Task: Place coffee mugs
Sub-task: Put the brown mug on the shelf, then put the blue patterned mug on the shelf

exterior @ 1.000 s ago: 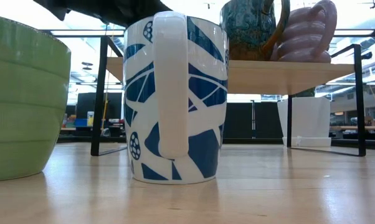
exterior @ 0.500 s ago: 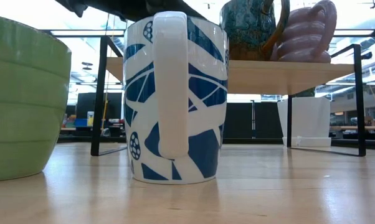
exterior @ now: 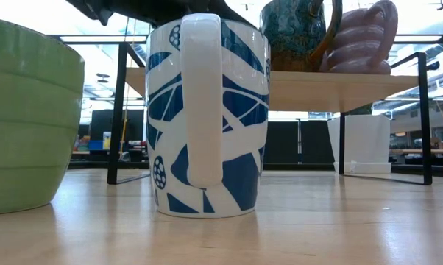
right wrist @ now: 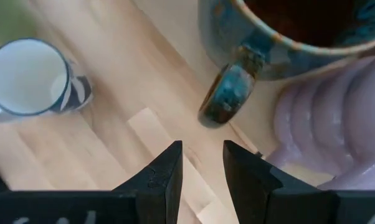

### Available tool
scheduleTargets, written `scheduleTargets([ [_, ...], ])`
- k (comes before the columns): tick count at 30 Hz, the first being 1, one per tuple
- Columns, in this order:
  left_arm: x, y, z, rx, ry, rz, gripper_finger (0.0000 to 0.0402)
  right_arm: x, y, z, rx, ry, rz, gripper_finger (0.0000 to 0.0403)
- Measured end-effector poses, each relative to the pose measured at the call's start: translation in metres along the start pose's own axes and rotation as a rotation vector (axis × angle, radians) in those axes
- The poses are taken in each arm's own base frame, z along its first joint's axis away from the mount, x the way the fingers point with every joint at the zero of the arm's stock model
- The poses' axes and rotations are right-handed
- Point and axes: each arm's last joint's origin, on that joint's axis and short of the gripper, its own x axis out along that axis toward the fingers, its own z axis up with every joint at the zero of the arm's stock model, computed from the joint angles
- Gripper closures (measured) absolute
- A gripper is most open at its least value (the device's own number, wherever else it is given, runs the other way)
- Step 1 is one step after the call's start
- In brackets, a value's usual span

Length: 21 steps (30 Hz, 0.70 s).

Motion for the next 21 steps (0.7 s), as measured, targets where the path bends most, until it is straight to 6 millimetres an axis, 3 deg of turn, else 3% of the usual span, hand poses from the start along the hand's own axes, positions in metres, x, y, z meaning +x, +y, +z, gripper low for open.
scheduleTargets([
  [12, 0.0022, 0.0055, 0.0062, -0.009, -0.07, -0.014, 0.0279, 0.0019, 0.0079, 0.003, 0.004, -0.073, 0.052, 0.0282],
  [21, 0.002, 0.0055, 0.0078, -0.015, -0.087, -0.019, 0.0279, -0.0005, 0.0046, -0.006, 0.016, -0.029, 0.012, 0.0282],
])
